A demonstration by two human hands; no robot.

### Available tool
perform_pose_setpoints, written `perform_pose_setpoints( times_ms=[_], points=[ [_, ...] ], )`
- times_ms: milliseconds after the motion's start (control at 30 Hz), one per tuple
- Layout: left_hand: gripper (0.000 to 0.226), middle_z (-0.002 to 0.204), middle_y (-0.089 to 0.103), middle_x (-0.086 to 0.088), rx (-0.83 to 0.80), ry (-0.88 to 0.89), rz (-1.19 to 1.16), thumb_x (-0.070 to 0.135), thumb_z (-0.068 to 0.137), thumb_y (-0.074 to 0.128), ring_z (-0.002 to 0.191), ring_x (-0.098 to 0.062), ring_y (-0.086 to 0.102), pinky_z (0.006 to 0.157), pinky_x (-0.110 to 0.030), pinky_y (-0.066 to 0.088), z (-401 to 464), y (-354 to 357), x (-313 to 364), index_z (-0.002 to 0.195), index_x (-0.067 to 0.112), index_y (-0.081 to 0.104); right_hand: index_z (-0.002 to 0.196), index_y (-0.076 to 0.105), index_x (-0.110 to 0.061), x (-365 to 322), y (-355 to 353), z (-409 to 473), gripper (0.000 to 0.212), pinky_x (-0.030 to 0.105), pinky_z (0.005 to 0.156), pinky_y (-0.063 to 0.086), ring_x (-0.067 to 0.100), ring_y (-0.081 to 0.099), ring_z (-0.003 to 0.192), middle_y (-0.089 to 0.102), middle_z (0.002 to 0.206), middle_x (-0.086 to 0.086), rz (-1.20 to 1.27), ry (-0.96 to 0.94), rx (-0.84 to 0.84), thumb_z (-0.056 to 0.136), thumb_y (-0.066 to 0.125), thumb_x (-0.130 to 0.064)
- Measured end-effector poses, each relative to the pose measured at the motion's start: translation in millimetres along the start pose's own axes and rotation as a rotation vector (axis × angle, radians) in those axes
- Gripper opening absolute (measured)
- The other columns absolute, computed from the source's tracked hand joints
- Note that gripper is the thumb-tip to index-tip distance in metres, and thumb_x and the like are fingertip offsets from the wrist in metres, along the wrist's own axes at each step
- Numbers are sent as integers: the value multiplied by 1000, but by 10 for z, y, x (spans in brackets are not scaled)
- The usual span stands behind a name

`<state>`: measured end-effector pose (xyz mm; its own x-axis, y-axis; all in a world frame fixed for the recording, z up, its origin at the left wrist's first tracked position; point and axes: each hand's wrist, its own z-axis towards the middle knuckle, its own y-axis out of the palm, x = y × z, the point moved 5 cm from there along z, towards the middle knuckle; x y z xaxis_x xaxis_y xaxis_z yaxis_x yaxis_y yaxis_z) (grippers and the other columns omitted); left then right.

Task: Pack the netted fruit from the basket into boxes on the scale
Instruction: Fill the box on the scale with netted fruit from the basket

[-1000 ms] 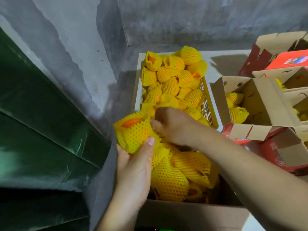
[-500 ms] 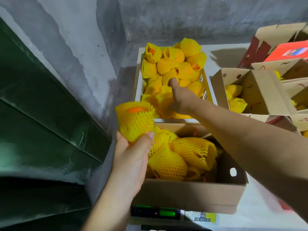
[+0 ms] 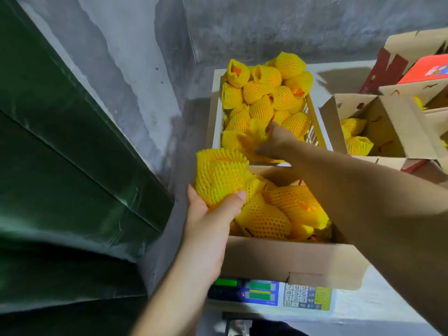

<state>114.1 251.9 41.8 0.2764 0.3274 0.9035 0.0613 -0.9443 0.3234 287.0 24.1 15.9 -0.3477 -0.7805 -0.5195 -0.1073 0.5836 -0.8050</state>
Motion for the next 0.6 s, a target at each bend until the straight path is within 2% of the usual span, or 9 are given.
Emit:
perform_pose_setpoints(
  times_ms=[133,233,267,300,367,433,467,533,600],
  points=[
    [116,134,70,-1,-30,-197,-25,41,52,98,105,-22,76,87,-39,61,70,-46,101,153,40,41,148,47,-7,37,-301,-169,72,43,87,58,30,66,111,63,135,20,641,1,76,89,79,-33],
    [55,104,80,-4,-133,-313,-8,51,61,95,72,-10,76,64,-27,61,330,224,292,111,34,81,140,58,-15,27,-488,-441,54,43,77,62,38,71,111,70,127,16,953,-39,31,92,77,-30],
    [53,94,81,-3,-179,-318,44,55,60,89,67,-10,75,62,-27,61,450,367,374,107,32,82,134,63,-18,22,-524,-529,44,43,78,63,36,72,110,73,123,12,987,-64,19,93,76,-29],
    [64,96,81,-4,-211,-314,110,58,60,85,71,-13,76,64,-29,62,573,522,470,118,30,76,130,65,-20,27,-551,-601,38,44,82,64,33,72,110,74,120,9,1015,-75,6,94,75,-28],
    [98,136,68,-10,-223,-301,264,63,72,82,105,-27,74,87,-42,63,836,799,609,153,25,43,128,66,-19,55,-624,-716,34,46,87,63,28,73,108,76,117,6,1088,-75,14,95,73,-25],
    [113,164,35,-11,-128,-218,540,69,81,76,142,-36,48,114,-55,45,1087,970,662,163,30,9,130,65,-15,133,-715,-762,37,44,86,63,26,73,107,75,118,8,1183,-45,37,95,72,-24],
    [110,168,27,-10,-87,-125,686,69,85,72,148,-36,38,119,-58,36,1174,1029,673,164,32,5,131,64,-13,177,-748,-785,38,42,85,63,27,73,107,73,121,10,1223,-6,12,95,71,-25],
    [90,166,33,-6,-143,0,719,58,93,67,148,-32,39,121,-56,34,1218,1186,614,164,34,17,129,66,-17,240,-774,-870,38,36,81,63,30,75,102,73,119,12,1260,93,-168,96,67,-34],
    [63,156,52,-2,-302,-71,472,49,100,63,137,-28,55,118,-54,41,1126,1306,440,157,34,39,117,75,-20,261,-758,-1019,38,29,76,62,29,76,100,75,116,11,1247,103,-376,90,69,-47]
  ],
)
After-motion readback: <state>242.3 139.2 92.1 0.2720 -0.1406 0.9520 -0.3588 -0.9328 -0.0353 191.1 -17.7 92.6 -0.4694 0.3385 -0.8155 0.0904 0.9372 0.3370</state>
